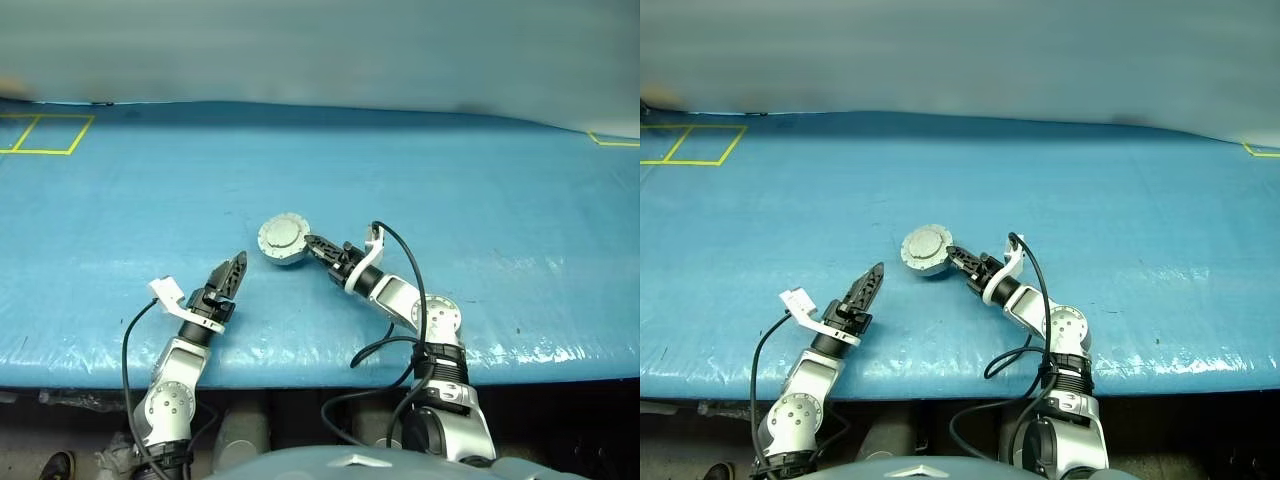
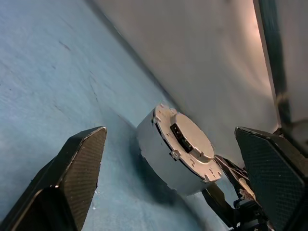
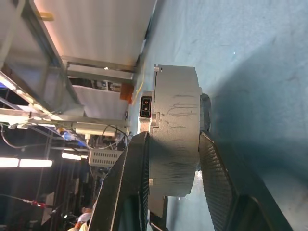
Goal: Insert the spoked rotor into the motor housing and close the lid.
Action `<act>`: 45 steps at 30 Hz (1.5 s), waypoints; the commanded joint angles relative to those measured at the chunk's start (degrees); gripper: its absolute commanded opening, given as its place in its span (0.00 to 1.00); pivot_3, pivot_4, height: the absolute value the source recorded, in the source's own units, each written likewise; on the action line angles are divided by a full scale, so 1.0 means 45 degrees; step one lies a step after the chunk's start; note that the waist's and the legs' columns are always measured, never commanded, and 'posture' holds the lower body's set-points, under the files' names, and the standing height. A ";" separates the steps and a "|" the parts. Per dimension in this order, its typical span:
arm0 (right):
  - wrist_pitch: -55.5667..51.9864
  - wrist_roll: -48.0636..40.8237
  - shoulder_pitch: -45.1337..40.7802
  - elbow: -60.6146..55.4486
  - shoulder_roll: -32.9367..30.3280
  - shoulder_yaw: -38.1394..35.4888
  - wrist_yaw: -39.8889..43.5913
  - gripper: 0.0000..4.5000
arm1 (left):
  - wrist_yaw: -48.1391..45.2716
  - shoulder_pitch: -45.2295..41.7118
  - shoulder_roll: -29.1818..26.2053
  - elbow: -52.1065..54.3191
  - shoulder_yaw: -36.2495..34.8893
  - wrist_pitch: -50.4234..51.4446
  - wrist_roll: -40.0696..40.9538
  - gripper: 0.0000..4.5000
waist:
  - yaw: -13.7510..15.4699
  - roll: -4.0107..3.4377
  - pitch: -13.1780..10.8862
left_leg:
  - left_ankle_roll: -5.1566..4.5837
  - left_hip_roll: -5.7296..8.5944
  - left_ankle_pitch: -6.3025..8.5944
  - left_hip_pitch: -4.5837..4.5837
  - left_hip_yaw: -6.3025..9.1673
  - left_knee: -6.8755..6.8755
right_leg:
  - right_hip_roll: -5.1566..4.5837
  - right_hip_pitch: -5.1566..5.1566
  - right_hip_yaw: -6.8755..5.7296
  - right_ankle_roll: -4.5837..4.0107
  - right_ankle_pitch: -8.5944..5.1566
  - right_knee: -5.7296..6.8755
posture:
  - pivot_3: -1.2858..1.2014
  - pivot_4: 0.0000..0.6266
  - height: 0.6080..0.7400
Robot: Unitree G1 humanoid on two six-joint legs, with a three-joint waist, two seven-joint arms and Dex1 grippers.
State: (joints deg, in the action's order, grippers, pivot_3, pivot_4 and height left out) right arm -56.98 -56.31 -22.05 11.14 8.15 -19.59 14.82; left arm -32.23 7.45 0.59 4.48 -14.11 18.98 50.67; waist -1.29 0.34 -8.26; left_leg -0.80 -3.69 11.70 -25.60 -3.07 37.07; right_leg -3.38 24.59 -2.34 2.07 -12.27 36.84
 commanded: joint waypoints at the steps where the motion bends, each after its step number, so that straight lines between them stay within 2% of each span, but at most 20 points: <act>1: -0.0178 -0.1580 -0.0624 -0.1307 0.0592 -0.0119 0.0022 0.26 | 0.0205 -0.0186 0.0382 0.0157 -0.0246 0.0742 0.1288 0.99 | 0.0006 0.0003 -0.0002 | 0.0000 0.0001 0.0000 -0.0002 0.0002 0.0001 | 0.0000 -0.0001 0.0000 0.0002 -0.0001 0.0000 | 0.52 0.24 1.00; 6: -0.0384 -0.2221 -0.0533 -0.1807 0.0571 0.0287 -0.0230 0.26 | 0.0265 -0.0336 0.0649 0.0324 -0.0397 0.1815 0.2730 0.99 | -0.0012 0.0012 -0.0008 | -0.0001 0.0003 0.0000 -0.0005 0.0007 0.0005 | 0.0001 -0.0002 0.0001 0.0009 0.0001 -0.0001 | 0.52 0.24 1.00; 21: -0.1148 -0.2431 0.0541 -0.2648 0.0401 0.1988 0.0028 0.26 | 0.0015 -0.0854 0.0954 0.0601 -0.0085 0.2399 0.3377 0.99 | -0.0018 0.0017 -0.0010 | -0.0001 0.0005 -0.0001 -0.0009 0.0015 0.0012 | 0.0017 -0.0010 0.0003 0.0009 0.0000 -0.0001 | 0.52 0.24 1.00; 34: -0.1127 -0.2373 0.0664 -0.2764 0.0184 0.2282 0.0139 0.26 | 0.0375 -0.1561 0.1193 0.0149 -0.0384 0.1901 0.3658 0.99 | -0.0003 0.0028 -0.0014 | -0.0002 0.0012 -0.0001 -0.0012 0.0021 0.0018 | 0.0020 -0.0014 0.0006 0.0018 0.0005 -0.0002 | 0.52 0.24 1.00; 37: -0.1105 -0.2337 0.0645 -0.2755 0.0168 0.2327 0.0192 0.26 | 0.0239 -0.1545 0.1154 0.0064 -0.0339 0.1869 0.3537 0.88 | -0.0001 0.0028 -0.0014 | -0.0002 0.0013 -0.0001 -0.0013 0.0017 0.0019 | 0.0021 -0.0014 0.0006 0.0025 0.0009 -0.0002 | 0.52 0.24 1.00; 41: -0.1085 -0.2282 0.0630 -0.2758 0.0169 0.2371 0.0271 0.26 | -0.0058 -0.1415 0.1060 0.0099 -0.0232 0.1958 0.3580 0.60 | -0.0003 0.0029 -0.0015 | -0.0002 0.0013 -0.0001 -0.0013 0.0018 0.0022 | 0.0021 -0.0015 0.0006 0.0025 0.0009 -0.0001 | 0.52 0.24 1.00; 45: -0.1064 -0.2225 0.0605 -0.2700 0.0160 0.2422 0.0335 0.26 | 0.0303 -0.1414 0.1068 0.0030 -0.0268 0.1634 0.3223 0.59 | -0.0002 0.0029 -0.0015 | -0.0002 0.0013 -0.0001 -0.0013 0.0018 0.0022 | 0.0021 -0.0014 0.0006 0.0024 0.0009 -0.0001 | 0.52 0.24 1.00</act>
State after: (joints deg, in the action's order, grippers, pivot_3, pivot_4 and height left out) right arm -62.54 -64.22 -18.92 1.67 7.11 -9.59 14.59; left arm -30.19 1.13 4.24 3.82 -16.48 26.82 66.13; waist -1.30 0.47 -8.33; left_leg -0.81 -3.64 11.70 -25.66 -2.99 37.17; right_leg -3.28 24.53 -2.31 2.17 -12.23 36.84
